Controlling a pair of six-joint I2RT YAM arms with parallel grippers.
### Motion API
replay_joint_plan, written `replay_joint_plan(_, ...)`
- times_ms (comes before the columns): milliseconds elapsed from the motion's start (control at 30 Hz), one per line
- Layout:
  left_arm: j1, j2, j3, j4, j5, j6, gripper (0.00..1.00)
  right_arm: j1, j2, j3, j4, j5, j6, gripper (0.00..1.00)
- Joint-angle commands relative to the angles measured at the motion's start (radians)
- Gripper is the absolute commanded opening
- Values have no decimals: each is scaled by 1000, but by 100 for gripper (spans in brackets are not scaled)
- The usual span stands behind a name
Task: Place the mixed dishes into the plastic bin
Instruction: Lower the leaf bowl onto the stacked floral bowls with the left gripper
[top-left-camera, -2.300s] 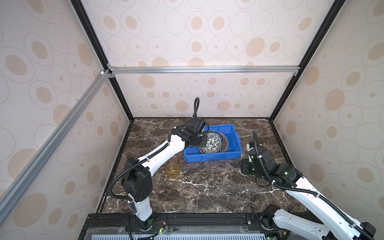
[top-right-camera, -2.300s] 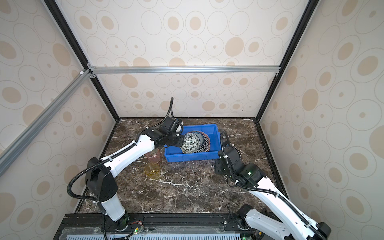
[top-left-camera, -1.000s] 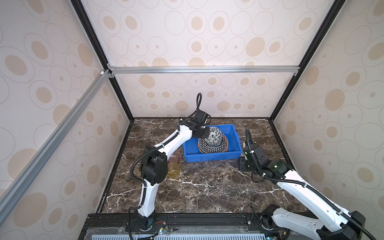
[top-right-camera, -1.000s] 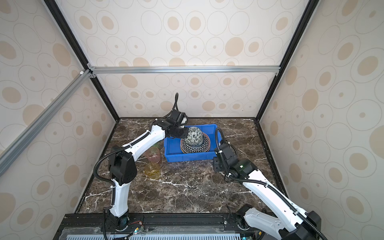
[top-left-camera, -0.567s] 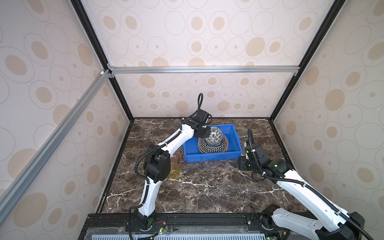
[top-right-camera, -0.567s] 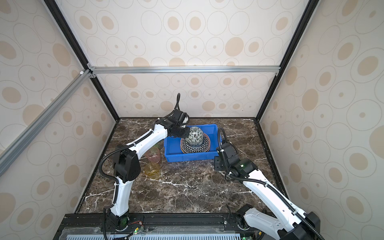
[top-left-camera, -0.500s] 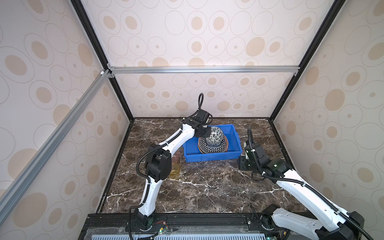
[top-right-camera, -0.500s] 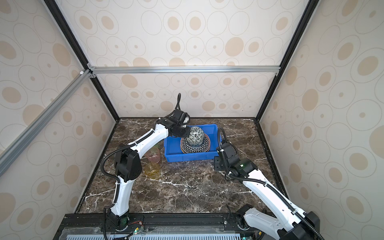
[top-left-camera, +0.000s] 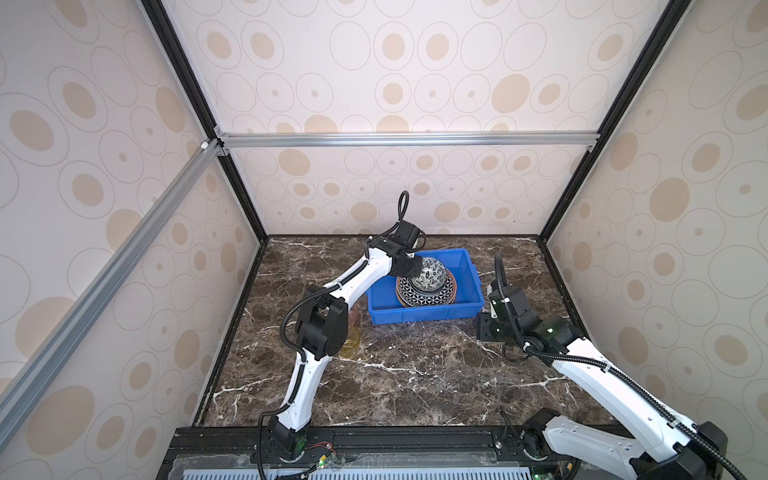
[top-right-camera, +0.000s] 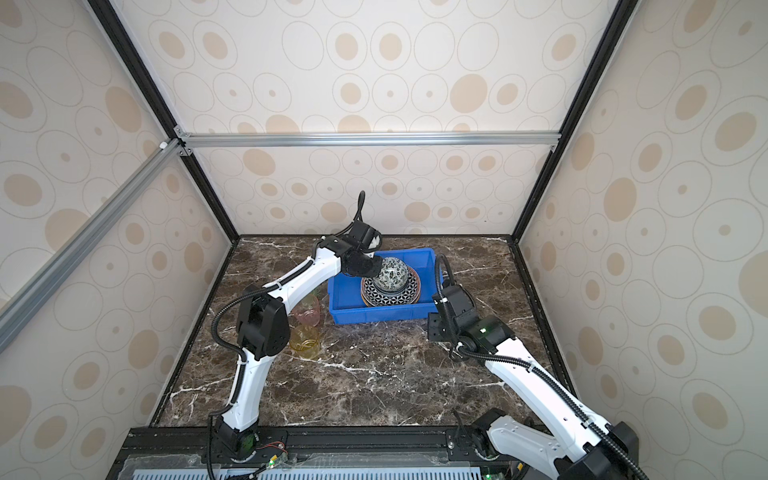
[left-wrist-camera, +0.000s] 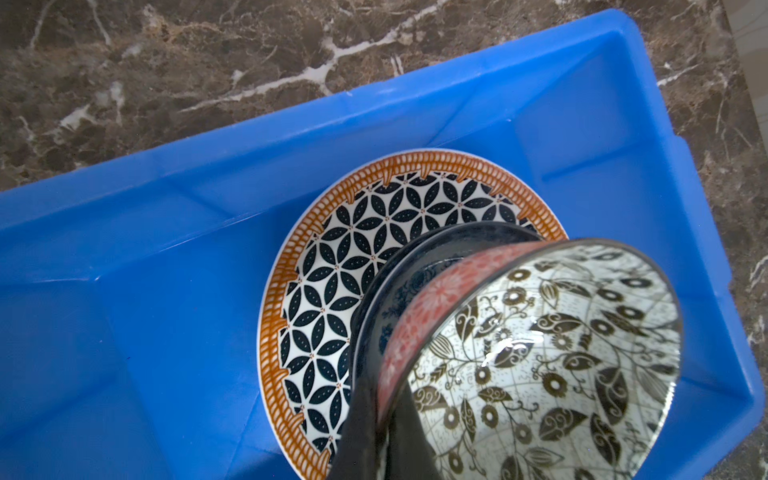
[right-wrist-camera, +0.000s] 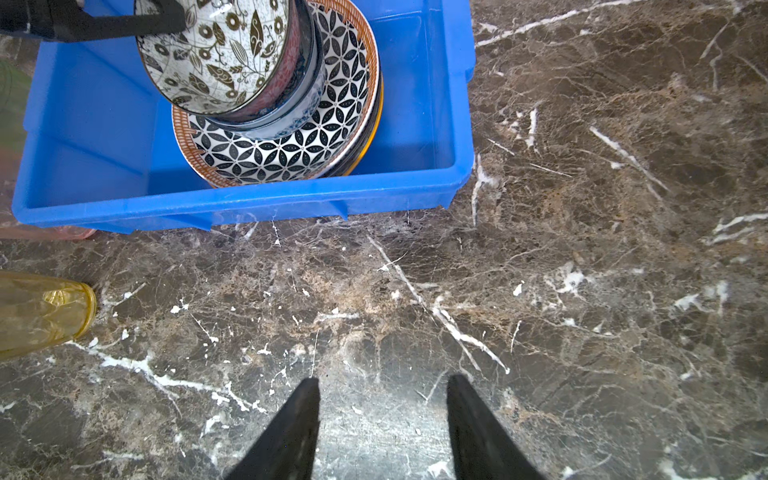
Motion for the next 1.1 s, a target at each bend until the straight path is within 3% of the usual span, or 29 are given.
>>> replay_joint_plan(0, 10, 10, 77, -6, 16, -4, 0, -6, 3, -11, -2, -6, -4, 53)
replay_joint_plan(1067, 11, 53, 93, -33, 12, -18, 0, -7, -27, -39, -10, -19, 8, 53)
